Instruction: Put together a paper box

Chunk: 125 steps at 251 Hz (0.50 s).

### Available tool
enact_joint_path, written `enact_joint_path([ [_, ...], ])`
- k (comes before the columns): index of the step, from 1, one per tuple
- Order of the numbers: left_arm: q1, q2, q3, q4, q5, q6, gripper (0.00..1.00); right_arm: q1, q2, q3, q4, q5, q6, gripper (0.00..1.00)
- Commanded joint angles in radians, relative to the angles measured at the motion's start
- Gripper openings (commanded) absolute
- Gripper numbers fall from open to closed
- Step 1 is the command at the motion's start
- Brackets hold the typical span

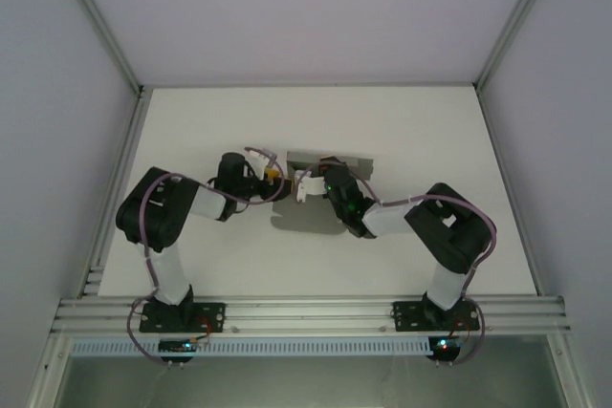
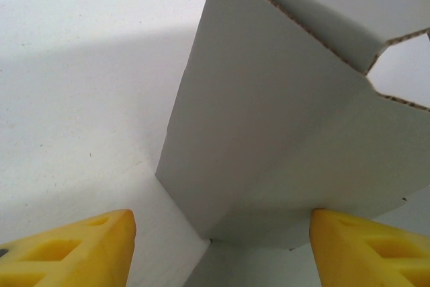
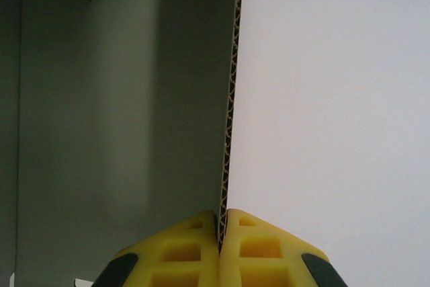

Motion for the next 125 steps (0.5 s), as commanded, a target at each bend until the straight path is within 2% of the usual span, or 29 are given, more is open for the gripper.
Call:
enact_joint_path([
  [1, -0.021, 0.018, 0.029, 0.104, 0.011, 0.034, 0.69, 0.036, 0.01, -0.035, -0.078, -0.042, 0.029, 0.0],
  [100, -0.03, 0.093, 0.17, 0.055, 0.153, 0.055, 0.66, 0.042, 0.002, -0.001, -0.245, -0.128, 0.117, 0.0],
  [111, -0.035, 0.1, 0.178, 0.057, 0.156, 0.052, 0.64, 0.042, 0.01, 0.006, -0.252, -0.133, 0.122, 0.0],
  [125, -0.041, 0.109, 0.185, 0.069, 0.145, 0.046, 0.57, 0.044, 0.02, 0.016, -0.264, -0.138, 0.127, 0.0],
])
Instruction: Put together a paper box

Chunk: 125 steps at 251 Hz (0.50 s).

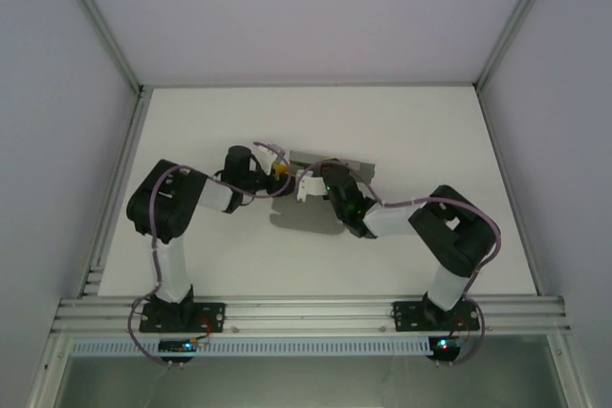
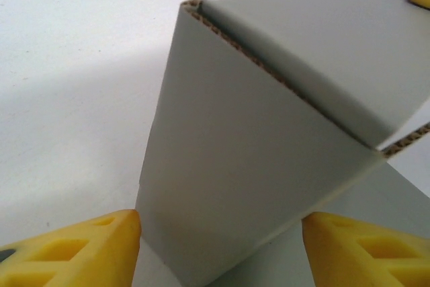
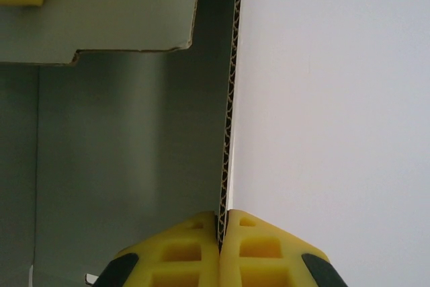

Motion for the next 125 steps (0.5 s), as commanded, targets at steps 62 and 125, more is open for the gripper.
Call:
enact_joint_path([
  [62, -0.061, 0.04, 0.077, 0.103, -0.135, -0.06, 0.34, 0.037, 0.053, 0.019, -0.193, -0.162, 0.069, 0.0],
  [125, -0.077, 0.04, 0.045, 0.126, -0.27, -0.13, 0.04, 0.032, 0.052, 0.0, -0.173, -0.14, 0.08, 0.0],
])
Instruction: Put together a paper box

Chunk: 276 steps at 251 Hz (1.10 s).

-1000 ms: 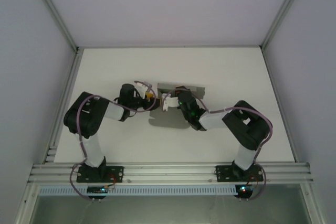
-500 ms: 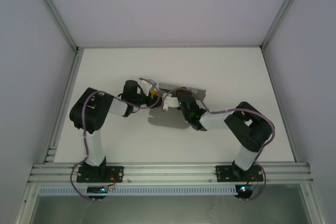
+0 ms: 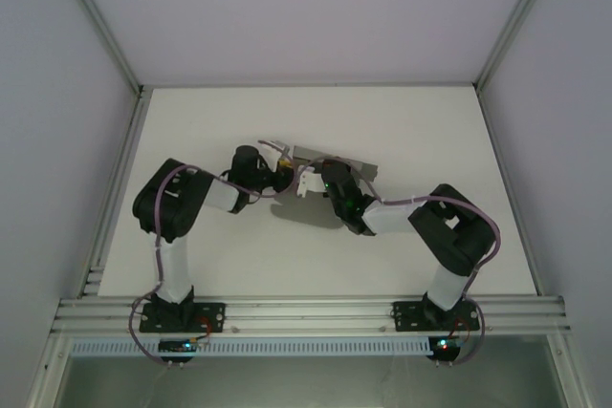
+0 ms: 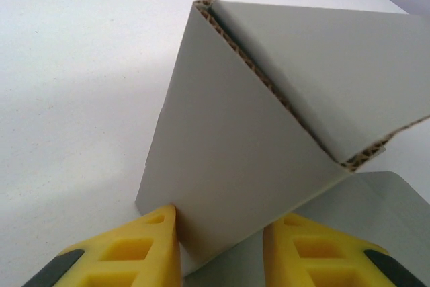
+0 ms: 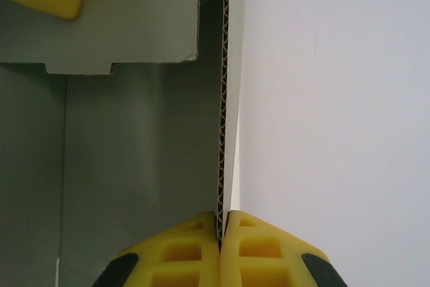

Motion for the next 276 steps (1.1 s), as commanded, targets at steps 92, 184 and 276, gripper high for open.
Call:
enact_joint_path([
  [92, -0.024, 0.001, -0.029, 0.137, -0.069, -0.041, 0.07, -0.017, 0.037, -0.007, -0.146, -0.21, 0.011, 0.0],
  [184, 0.059, 0.005, 0.026, 0.118, 0.208, -0.041, 0.58, -0.031, 0.027, 0.015, -0.212, -0.241, 0.026, 0.0],
  [276, 0.024, 0.024, 0.11, -0.058, 0.122, 0.002, 0.46, -0.027, 0.037, 0.03, -0.214, -0.244, 0.037, 0.0],
])
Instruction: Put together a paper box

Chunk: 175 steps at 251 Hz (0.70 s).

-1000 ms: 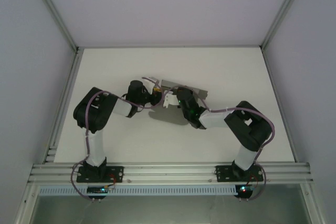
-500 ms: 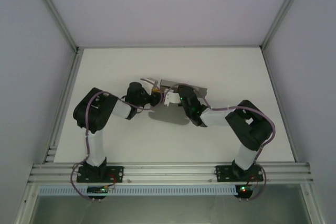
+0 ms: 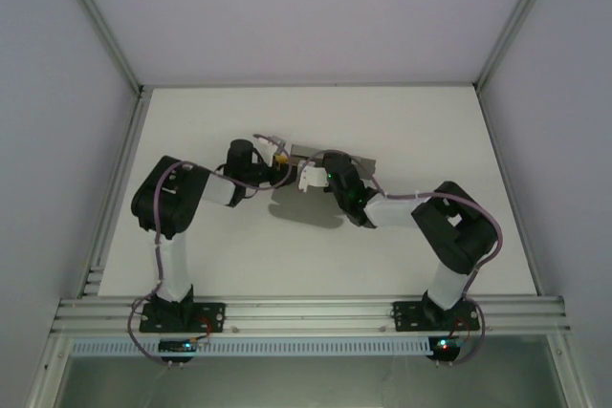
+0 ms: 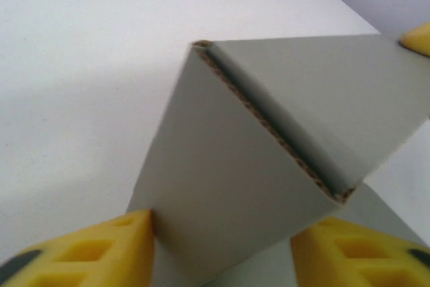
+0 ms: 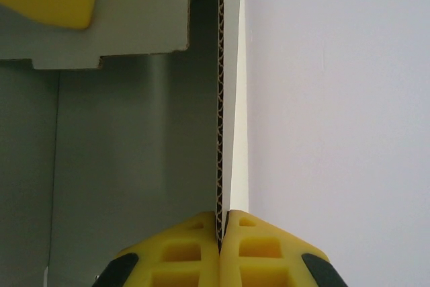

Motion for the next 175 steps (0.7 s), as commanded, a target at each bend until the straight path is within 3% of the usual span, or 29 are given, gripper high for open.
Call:
enact_joint_path([
  [1, -0.032, 0.008, 0.059, -0.02, -0.024, 0.026, 0.46, 0.026, 0.036, -0.014, -0.152, -0.129, 0.03, 0.0],
  [11, -0.04, 0.014, 0.067, -0.037, -0.065, 0.022, 0.46, 0.026, 0.035, -0.014, -0.154, -0.13, 0.036, 0.0],
  [35, -0.074, 0.025, 0.055, -0.001, -0.152, 0.007, 0.35, 0.029, 0.035, -0.011, -0.179, -0.132, 0.053, 0.0],
  [63, -0.122, 0.022, 0.038, 0.036, -0.307, -0.017, 0.16, 0.028, 0.039, -0.013, -0.177, -0.13, 0.072, 0.0],
  [92, -0.158, 0.019, 0.025, 0.045, -0.459, -0.046, 0.11, 0.025, 0.035, -0.006, -0.193, -0.133, 0.105, 0.0],
  [107, -0.16, 0.019, 0.012, 0.068, -0.481, -0.065, 0.1, 0.025, 0.032, -0.007, -0.199, -0.134, 0.114, 0.0],
  [121, -0.161, 0.016, 0.002, 0.078, -0.53, -0.102, 0.0, 0.022, 0.031, -0.008, -0.198, -0.13, 0.117, 0.0],
  [175, -0.177, 0.016, 0.033, -0.033, -0.699, -0.163, 0.0, 0.014, 0.039, -0.004, -0.204, -0.126, 0.136, 0.0],
])
